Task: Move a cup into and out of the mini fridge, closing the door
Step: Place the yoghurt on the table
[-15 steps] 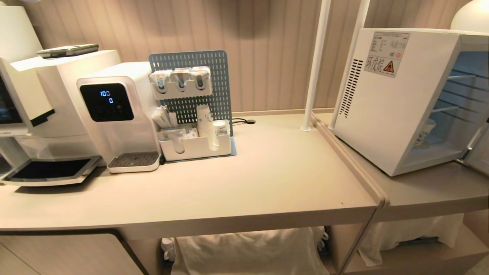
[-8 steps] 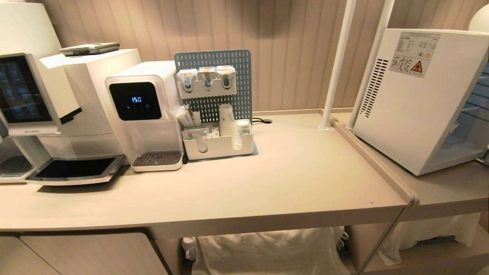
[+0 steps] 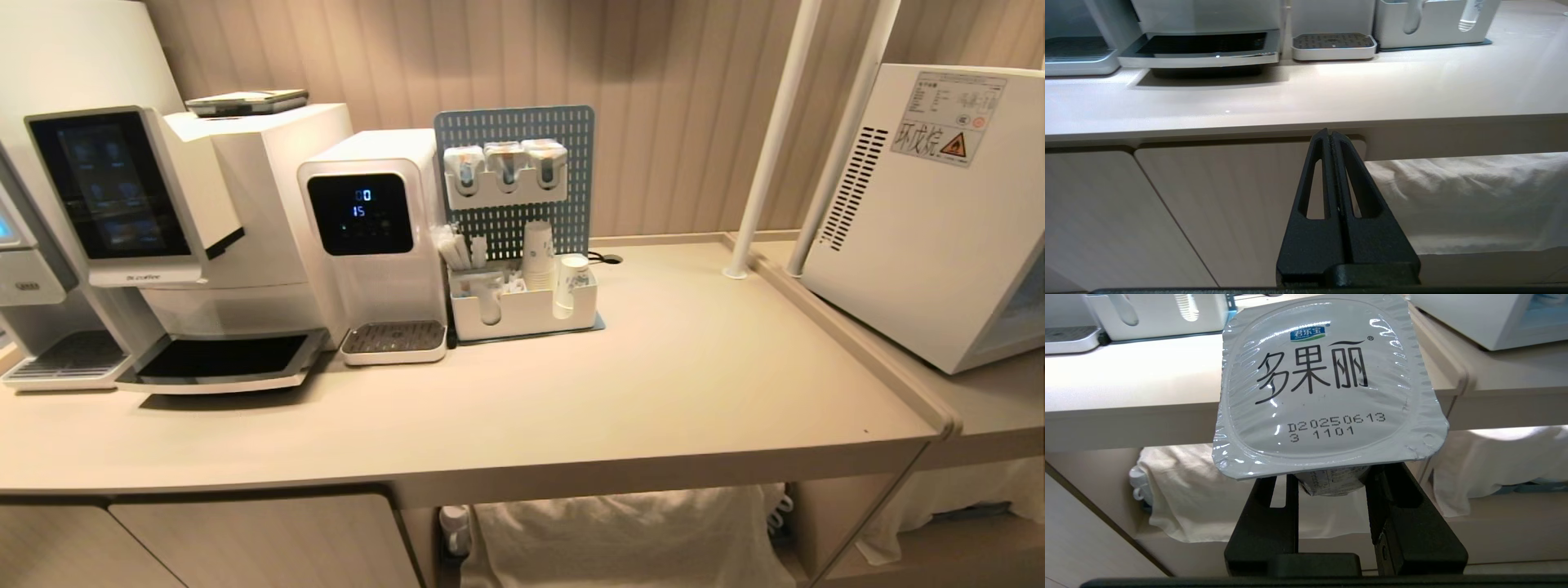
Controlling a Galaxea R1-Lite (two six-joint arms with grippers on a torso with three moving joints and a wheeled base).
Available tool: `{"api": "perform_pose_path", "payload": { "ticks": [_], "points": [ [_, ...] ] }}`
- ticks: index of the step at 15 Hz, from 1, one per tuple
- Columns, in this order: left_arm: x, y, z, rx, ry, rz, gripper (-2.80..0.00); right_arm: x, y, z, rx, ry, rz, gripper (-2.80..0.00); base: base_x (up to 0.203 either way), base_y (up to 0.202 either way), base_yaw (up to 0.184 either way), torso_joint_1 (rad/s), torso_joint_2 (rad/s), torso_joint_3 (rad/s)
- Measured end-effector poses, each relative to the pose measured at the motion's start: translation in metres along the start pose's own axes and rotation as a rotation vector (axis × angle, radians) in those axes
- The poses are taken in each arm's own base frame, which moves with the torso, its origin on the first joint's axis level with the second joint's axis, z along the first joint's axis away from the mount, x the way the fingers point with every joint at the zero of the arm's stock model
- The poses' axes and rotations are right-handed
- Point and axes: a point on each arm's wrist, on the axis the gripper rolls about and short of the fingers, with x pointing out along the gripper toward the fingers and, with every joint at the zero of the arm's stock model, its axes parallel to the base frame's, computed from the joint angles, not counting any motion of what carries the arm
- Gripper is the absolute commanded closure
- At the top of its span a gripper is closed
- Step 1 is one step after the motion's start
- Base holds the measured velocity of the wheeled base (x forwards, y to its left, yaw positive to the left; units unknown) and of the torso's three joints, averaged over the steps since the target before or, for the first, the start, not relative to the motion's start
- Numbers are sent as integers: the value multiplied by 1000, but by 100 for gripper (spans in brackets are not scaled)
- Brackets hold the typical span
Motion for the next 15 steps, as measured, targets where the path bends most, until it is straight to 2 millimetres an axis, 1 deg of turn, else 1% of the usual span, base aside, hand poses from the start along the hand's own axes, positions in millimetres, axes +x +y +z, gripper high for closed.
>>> {"api": "perform_pose_path", "payload": {
  "ticks": [8,10,11,12,13,15],
  "points": [
    [0,0,0,0,0,0,0,0,0,0,0,0,-2,0,0,190,1,3,2,2],
    [0,0,0,0,0,-1,0,0,0,2,-7,-16,2,0,0,108,6,0,2,6],
    [0,0,0,0,0,0,0,-1,0,5,-14,-23,22,0,0,0,0,0,0,0],
    [0,0,0,0,0,1,0,-5,1,15,-16,-49,59,0,0,0,0,0,0,0],
    [0,0,0,0,0,1,0,-11,2,30,-17,-80,99,0,0,0,0,0,0,0],
    [0,0,0,0,0,0,0,-18,3,57,-15,-88,179,0,0,0,0,0,0,0]
  ]
}}
